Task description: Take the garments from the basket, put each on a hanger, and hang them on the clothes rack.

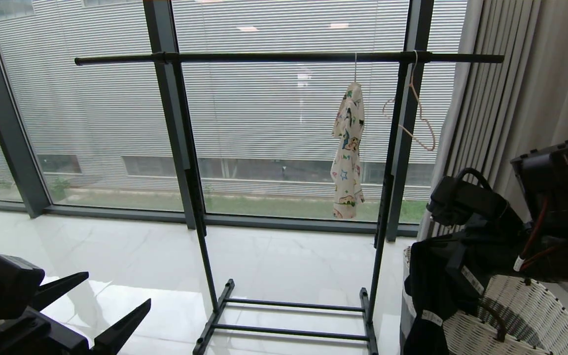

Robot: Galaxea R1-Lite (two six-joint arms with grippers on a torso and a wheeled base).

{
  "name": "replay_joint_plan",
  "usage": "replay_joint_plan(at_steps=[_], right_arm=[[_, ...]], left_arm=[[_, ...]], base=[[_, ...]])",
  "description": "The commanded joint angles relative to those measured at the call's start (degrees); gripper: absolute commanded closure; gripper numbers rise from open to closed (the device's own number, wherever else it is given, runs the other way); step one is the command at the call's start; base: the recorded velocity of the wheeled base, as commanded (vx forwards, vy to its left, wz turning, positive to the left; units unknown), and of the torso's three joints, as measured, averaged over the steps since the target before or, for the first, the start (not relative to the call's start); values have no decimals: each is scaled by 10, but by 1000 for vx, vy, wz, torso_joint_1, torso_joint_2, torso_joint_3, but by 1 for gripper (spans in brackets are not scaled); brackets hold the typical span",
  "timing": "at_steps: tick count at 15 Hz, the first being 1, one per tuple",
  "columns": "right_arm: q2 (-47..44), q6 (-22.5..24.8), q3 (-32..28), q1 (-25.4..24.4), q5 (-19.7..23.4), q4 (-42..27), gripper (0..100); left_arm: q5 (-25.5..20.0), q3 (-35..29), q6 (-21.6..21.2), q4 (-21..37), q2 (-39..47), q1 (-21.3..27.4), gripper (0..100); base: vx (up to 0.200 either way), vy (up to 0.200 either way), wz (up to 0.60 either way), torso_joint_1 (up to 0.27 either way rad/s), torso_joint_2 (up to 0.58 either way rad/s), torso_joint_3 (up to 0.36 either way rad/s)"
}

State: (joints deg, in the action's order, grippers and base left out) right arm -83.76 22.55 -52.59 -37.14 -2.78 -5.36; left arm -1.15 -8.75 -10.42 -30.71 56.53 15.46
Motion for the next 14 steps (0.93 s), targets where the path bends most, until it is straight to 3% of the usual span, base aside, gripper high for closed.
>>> replay_joint_plan(at_steps=[1,4,6,7,9,14], right_arm=[[-17,-1,-23,-9,11,0,100],[-47,-1,-72,-30,32,2,100],[-68,-1,-103,-40,47,2,100],[-82,-1,-125,-52,55,3,100],[-95,-25,-147,-70,58,3,100],[-93,-59,-152,-100,64,7,100]], left_arm=[[-29,-38,39,0,20,34,0],[-52,-109,122,-1,104,110,0],[-53,-123,123,-1,147,146,0],[-59,-126,124,-1,164,187,0],[-98,-137,129,-1,192,241,0],[-142,-241,193,-1,328,272,0]], base=[[0,0,0,0,0,0],[0,0,0,0,0,0],[0,0,0,0,0,0],[0,0,0,0,0,0],[0,0,0,0,0,0],[0,0,0,0,0,0]])
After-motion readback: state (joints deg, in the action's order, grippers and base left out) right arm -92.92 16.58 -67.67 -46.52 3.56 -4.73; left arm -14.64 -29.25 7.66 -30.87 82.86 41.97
